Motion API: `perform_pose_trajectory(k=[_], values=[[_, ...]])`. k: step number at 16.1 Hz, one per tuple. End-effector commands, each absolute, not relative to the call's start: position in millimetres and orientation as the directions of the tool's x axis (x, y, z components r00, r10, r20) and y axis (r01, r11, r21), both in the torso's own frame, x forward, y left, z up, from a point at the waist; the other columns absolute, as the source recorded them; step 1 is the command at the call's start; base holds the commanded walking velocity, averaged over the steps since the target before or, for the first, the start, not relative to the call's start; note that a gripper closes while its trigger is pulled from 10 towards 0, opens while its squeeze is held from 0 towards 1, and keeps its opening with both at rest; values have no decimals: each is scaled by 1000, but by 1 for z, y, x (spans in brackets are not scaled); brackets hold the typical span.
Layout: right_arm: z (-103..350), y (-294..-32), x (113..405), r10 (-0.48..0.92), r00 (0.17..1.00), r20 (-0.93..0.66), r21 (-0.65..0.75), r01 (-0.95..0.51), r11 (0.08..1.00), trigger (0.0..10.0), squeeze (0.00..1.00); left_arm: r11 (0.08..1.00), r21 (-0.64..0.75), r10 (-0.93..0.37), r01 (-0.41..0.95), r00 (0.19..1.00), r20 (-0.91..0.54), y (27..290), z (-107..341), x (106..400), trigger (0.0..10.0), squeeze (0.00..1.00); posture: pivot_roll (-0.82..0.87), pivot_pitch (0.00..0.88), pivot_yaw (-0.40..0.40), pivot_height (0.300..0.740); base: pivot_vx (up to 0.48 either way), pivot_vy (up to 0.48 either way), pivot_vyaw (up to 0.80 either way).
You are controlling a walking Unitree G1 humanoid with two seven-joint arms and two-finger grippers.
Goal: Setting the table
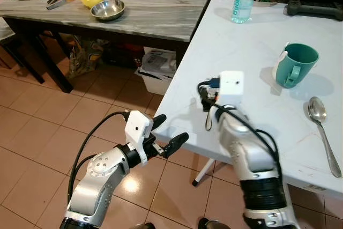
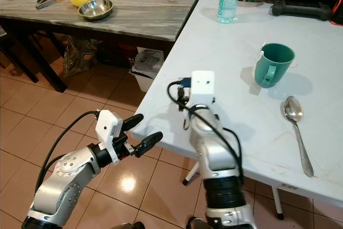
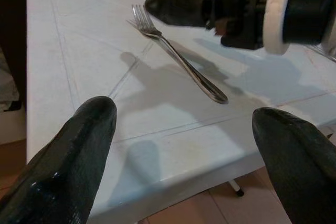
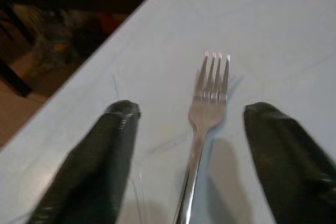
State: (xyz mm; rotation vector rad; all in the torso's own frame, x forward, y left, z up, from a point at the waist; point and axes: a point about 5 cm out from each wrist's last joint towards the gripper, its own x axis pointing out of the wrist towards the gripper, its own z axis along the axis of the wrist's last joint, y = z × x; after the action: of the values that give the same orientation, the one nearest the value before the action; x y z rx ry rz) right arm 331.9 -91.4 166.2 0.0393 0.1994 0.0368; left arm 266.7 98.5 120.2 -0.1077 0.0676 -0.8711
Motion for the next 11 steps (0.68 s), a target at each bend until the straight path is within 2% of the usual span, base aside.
perform_pose_trajectory(k=[1,4,5,6,11], values=[[159,-87,332,13,974,-225,20,-9,1000,10000,1000,629,-134,-775,766,630,-39,99,115,264,10000,0,-40,150,88,740,0,0,0],[150,-85,332,-30,968,-250,6,33,999,10000,1000,626,-139,-778,767,627,-43,99,114,263,10000,0,-41,156,90,740,0,0,0],[149,-86,332,-42,968,-249,-1,43,999,10000,929,625,-140,-778,768,626,-43,98,114,263,10000,0,-41,156,90,740,0,0,0],[141,-86,333,-58,962,-267,-8,58,998,10000,0,623,-145,-781,769,623,-45,97,113,262,10000,0,-43,158,92,740,0,0,0],[135,-86,339,-96,963,-252,-62,83,995,10000,0,617,-155,-784,772,619,-41,95,113,263,10000,0,-45,161,88,740,0,0,0]])
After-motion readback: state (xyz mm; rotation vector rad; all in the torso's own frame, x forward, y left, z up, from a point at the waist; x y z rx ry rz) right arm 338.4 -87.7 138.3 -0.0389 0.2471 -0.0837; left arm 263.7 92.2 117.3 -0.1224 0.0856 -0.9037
